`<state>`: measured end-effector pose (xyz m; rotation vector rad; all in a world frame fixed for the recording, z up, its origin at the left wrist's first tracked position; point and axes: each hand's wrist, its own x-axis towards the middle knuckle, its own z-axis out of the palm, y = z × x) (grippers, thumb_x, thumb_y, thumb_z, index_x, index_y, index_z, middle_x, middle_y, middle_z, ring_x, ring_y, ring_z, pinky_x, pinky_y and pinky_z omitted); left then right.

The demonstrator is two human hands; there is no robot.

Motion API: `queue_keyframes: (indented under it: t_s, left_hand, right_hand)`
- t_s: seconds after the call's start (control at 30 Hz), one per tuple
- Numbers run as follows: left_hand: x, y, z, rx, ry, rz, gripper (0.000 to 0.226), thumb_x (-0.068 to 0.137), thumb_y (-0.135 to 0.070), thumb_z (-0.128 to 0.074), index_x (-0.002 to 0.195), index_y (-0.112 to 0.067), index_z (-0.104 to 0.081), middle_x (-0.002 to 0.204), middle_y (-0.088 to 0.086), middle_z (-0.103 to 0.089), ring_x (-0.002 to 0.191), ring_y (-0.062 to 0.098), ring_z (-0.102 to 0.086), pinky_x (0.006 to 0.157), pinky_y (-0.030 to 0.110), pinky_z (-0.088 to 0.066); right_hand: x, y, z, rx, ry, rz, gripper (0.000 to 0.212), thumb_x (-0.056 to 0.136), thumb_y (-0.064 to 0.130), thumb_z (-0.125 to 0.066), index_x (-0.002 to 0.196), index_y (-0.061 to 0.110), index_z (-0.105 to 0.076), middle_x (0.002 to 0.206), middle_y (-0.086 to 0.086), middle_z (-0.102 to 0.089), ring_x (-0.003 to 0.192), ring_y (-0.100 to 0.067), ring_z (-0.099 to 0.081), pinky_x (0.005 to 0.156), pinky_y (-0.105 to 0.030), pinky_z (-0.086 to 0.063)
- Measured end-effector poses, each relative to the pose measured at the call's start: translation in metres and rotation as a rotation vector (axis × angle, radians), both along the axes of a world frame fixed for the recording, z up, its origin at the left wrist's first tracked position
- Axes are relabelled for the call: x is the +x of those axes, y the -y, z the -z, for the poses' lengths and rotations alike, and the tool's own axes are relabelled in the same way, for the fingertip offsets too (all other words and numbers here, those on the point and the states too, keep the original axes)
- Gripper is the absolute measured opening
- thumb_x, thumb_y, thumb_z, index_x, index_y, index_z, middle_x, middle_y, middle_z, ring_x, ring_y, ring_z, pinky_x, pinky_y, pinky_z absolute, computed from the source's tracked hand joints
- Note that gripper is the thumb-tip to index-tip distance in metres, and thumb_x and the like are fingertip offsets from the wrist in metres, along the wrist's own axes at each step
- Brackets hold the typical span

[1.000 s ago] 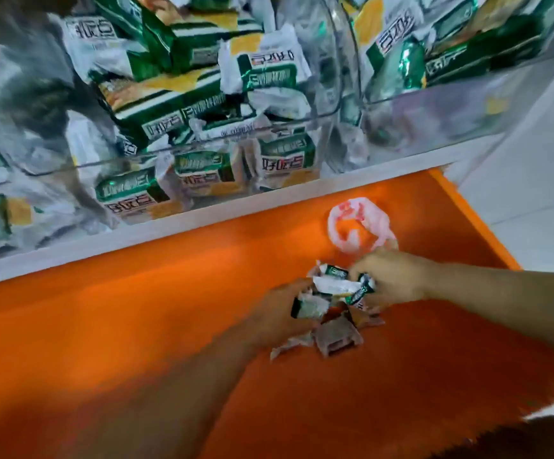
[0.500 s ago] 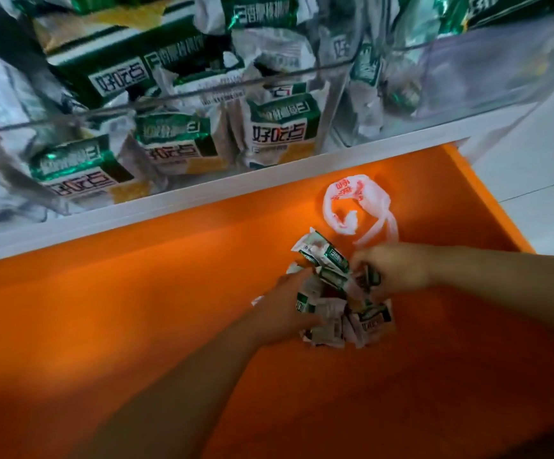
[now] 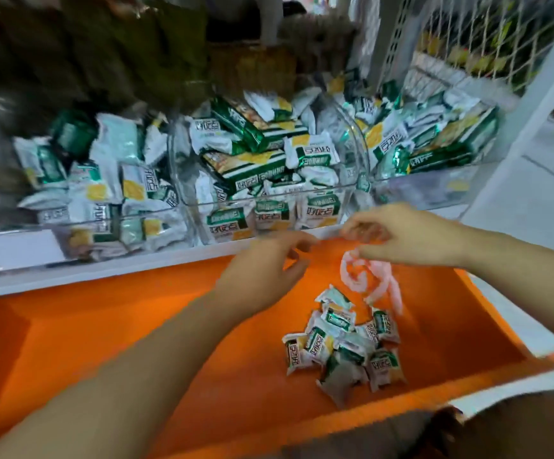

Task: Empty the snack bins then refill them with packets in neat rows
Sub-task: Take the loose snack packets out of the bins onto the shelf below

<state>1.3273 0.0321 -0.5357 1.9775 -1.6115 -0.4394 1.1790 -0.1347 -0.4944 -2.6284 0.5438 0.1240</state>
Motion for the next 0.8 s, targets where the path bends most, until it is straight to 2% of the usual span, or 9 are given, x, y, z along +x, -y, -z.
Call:
queue_keyframes:
  t_s: [0.07,0.17,0.3,0.43,0.5,0.53,0.6,0.7,0.8]
  left_hand:
    - [0.011,-0.014,-0.024,-0.119,0.044,-0.056,0.027,0.097,-0.02,-0.054,0.123,-0.025,-0.059,0.117,-0.005,-0.062,0.1,0.01,-0.059,0.087,0.035,-0.051]
    - [0.037,-0.025,-0.055,-0.227,0.173,-0.173,0.025,0.096,-0.021,-0.054,0.12,-0.024,-0.062,0.115,-0.004,-0.064,0.101,0.014,-0.059,0.086,0.037,-0.052]
    - [0.08,-0.035,-0.079,-0.278,0.421,-0.339,0.026,0.092,-0.018,-0.059,0.117,-0.02,-0.064,0.121,0.003,-0.061,0.114,0.025,-0.053,0.098,0.042,-0.039]
    - [0.117,-0.041,-0.079,-0.166,0.369,-0.418,0.034,0.093,-0.023,-0.057,0.128,-0.023,-0.057,0.136,0.002,-0.049,0.12,0.024,-0.048,0.1,0.039,-0.036]
    - [0.126,-0.041,-0.076,-0.076,0.301,-0.385,0.037,0.096,-0.028,-0.054,0.132,-0.026,-0.052,0.144,-0.003,-0.038,0.103,0.015,-0.054,0.088,0.034,-0.044]
    - [0.129,-0.041,-0.075,-0.062,0.287,-0.369,0.037,0.096,-0.03,-0.053,0.133,-0.027,-0.051,0.145,-0.006,-0.035,0.084,0.008,-0.055,0.077,0.03,-0.043]
    - [0.133,-0.041,-0.072,-0.07,0.267,-0.365,0.036,0.096,-0.03,-0.053,0.132,-0.028,-0.052,0.145,-0.01,-0.032,0.055,0.0,-0.043,0.064,0.025,-0.036]
    - [0.14,-0.041,-0.066,-0.128,0.226,-0.351,0.031,0.094,-0.031,-0.055,0.125,-0.029,-0.056,0.142,-0.013,-0.034,0.049,-0.004,-0.046,0.052,0.02,-0.031]
    - [0.145,-0.042,-0.061,-0.172,0.197,-0.331,0.027,0.093,-0.03,-0.057,0.12,-0.028,-0.059,0.139,-0.015,-0.036,0.054,-0.015,-0.047,0.05,0.017,-0.029]
  right_hand:
    - [0.011,-0.012,-0.033,-0.042,0.115,-0.006,0.022,0.086,0.022,-0.069,0.107,0.021,-0.064,0.097,0.009,-0.065,0.085,-0.004,-0.061,0.071,-0.007,-0.044]
    - [0.036,-0.019,-0.069,-0.102,0.239,0.008,0.019,0.087,0.022,-0.067,0.105,0.018,-0.064,0.098,0.004,-0.066,0.086,-0.013,-0.063,0.077,-0.021,-0.048]
    - [0.081,-0.012,-0.084,-0.223,0.291,0.018,0.034,0.089,0.027,-0.065,0.12,0.017,-0.059,0.116,-0.002,-0.062,0.106,-0.014,-0.058,0.086,-0.025,-0.042]
    - [0.13,0.004,-0.078,-0.235,0.237,0.077,0.057,0.088,0.03,-0.066,0.138,0.019,-0.043,0.142,-0.009,-0.046,0.125,-0.024,-0.047,0.095,-0.029,-0.039]
    - [0.152,0.012,-0.075,-0.252,0.177,0.087,0.073,0.084,0.032,-0.07,0.145,0.024,-0.031,0.147,-0.012,-0.034,0.128,-0.03,-0.042,0.099,-0.034,-0.039]
    - [0.161,0.015,-0.075,-0.249,0.169,0.098,0.081,0.083,0.031,-0.072,0.148,0.026,-0.025,0.149,-0.013,-0.028,0.131,-0.032,-0.038,0.1,-0.034,-0.037]
    - [0.176,0.023,-0.075,-0.231,0.157,0.118,0.095,0.078,0.03,-0.077,0.151,0.03,-0.016,0.153,-0.017,-0.017,0.139,-0.035,-0.026,0.108,-0.035,-0.03]
    - [0.192,0.038,-0.072,-0.195,0.033,0.096,0.1,0.075,0.035,-0.079,0.151,0.034,-0.014,0.157,-0.014,-0.013,0.143,-0.033,-0.019,0.112,-0.038,-0.024]
    - [0.197,0.043,-0.072,-0.194,0.019,0.06,0.081,0.075,0.039,-0.078,0.144,0.031,-0.035,0.148,-0.01,-0.032,0.131,-0.028,-0.037,0.101,-0.032,-0.033]
